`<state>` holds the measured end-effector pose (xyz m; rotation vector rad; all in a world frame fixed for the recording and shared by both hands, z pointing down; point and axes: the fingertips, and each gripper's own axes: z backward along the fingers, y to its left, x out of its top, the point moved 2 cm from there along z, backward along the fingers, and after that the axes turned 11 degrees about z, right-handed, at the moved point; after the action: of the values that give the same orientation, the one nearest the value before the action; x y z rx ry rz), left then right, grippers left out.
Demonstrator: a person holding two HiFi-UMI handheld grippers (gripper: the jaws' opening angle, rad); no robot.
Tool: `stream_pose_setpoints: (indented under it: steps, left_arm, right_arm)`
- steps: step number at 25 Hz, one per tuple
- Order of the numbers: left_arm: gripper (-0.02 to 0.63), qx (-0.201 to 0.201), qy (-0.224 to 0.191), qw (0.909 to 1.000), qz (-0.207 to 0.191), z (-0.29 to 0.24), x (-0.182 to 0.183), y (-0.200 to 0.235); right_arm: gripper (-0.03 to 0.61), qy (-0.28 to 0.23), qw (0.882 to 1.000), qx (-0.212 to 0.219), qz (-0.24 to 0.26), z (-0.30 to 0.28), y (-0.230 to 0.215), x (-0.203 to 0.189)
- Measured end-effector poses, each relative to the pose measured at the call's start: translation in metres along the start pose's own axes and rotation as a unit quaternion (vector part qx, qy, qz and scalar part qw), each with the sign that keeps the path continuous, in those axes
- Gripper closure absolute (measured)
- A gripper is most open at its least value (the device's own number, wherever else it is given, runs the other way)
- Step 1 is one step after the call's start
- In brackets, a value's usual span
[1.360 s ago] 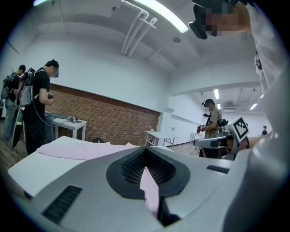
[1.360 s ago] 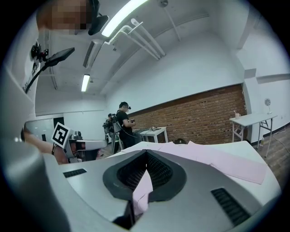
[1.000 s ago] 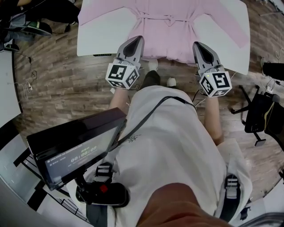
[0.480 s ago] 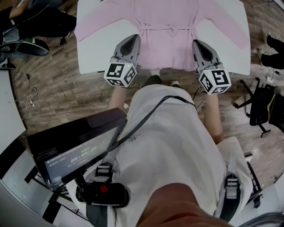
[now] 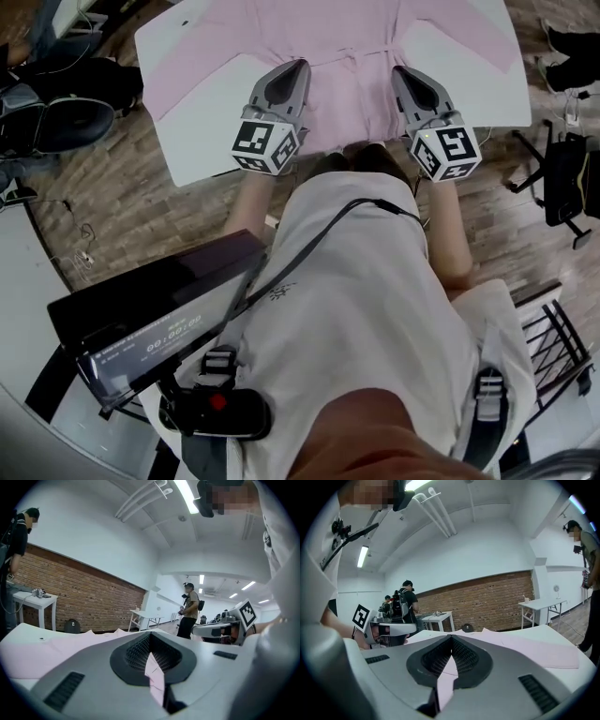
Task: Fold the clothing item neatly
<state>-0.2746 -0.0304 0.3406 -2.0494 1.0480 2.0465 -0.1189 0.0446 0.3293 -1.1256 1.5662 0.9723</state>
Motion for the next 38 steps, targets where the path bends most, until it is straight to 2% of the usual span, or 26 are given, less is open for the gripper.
stream_pose_setpoints:
  steps: [6,10,16,26,31,38]
  left_arm:
    - [0.621,-0.083,0.041,0.9956,-0.014,-0.066,-0.019,-0.055]
    - [0.621,-0.136,0.062,0.9884,-0.023,-0.109,-0.028,-0.094]
    - [0.621,-0.193,0.091,0.9762,-0.040,-0.171,-0.045,-0.146]
    - [0.621,-0.231,0.135,0.9609,-0.071,-0.276,-0.082,-0.199]
    - [0.621,-0.236,0.157,0.9556,-0.081,-0.321,-0.107,-0.216]
    - [0.621,-0.236,0.178,0.9518,-0.082,-0.364,-0.144,-0.233]
  right_arm:
    - [0.577,-0.003,0.999,-0.036,-0.004,0.015,-0.036,-0.006]
    - [0.577,-0.003,0.997,-0.071,-0.013,0.030,-0.066,-0.011]
    - [0.577,0.010,0.992,-0.127,-0.016,0.059,-0.123,-0.026]
    - [0.577,0.053,0.974,-0.217,-0.026,0.100,-0.222,-0.085]
    - [0.577,0.080,0.958,-0.272,-0.036,0.116,-0.264,-0.124]
    - [0.577,0.115,0.937,-0.326,-0.042,0.120,-0.320,-0.172]
